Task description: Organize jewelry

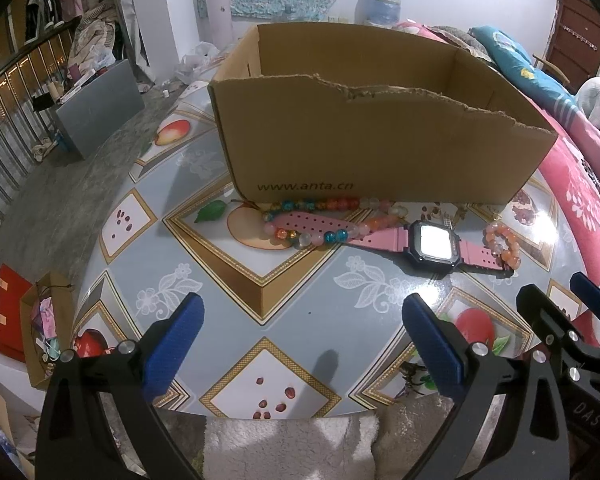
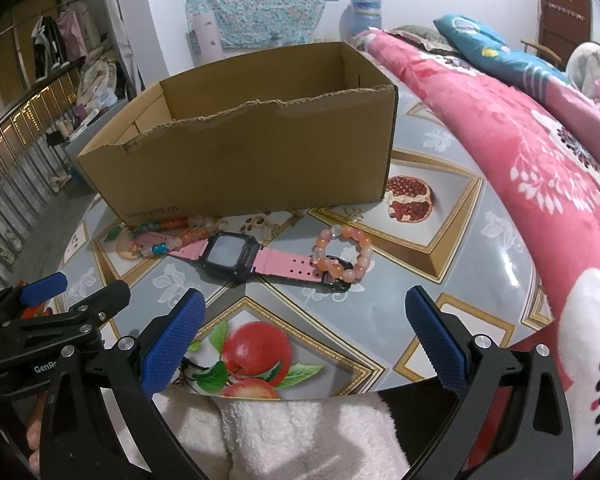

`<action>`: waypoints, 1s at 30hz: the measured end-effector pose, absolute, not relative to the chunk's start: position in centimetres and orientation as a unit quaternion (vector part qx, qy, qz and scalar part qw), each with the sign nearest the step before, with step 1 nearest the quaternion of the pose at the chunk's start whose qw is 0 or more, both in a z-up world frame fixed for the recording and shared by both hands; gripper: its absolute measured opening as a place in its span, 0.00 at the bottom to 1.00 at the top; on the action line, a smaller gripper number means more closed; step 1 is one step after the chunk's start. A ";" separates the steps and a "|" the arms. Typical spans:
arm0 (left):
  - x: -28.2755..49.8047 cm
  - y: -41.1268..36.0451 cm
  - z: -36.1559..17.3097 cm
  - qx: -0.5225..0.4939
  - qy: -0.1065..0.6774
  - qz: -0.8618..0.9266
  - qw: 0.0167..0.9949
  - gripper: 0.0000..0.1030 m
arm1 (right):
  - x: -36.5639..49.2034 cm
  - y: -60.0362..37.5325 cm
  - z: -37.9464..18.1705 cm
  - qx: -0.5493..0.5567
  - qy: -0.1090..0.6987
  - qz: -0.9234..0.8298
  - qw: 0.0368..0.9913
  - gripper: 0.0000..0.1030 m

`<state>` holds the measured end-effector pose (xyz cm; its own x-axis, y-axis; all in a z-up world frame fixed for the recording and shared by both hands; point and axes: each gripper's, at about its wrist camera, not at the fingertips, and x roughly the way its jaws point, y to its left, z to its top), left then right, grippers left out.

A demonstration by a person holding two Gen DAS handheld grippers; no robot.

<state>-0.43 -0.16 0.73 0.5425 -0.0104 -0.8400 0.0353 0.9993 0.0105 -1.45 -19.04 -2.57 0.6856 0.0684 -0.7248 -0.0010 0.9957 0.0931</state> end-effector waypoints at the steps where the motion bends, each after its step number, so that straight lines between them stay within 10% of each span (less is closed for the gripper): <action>1: -0.4 -0.2 0.8 0.013 0.478 -0.013 0.878 0.94 | -1.5 -19.0 -2.6 0.043 0.396 0.020 0.917 0.93; 30: -0.4 0.3 1.1 0.012 0.474 -0.010 0.880 0.94 | -1.5 -18.9 -2.5 0.043 0.396 0.021 0.917 0.93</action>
<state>-0.41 0.34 1.10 0.5498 -0.0065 -0.8353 0.0292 0.9995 0.0115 -1.47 -18.91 -2.53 0.6856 0.0721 -0.7244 -0.0034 0.9954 0.0959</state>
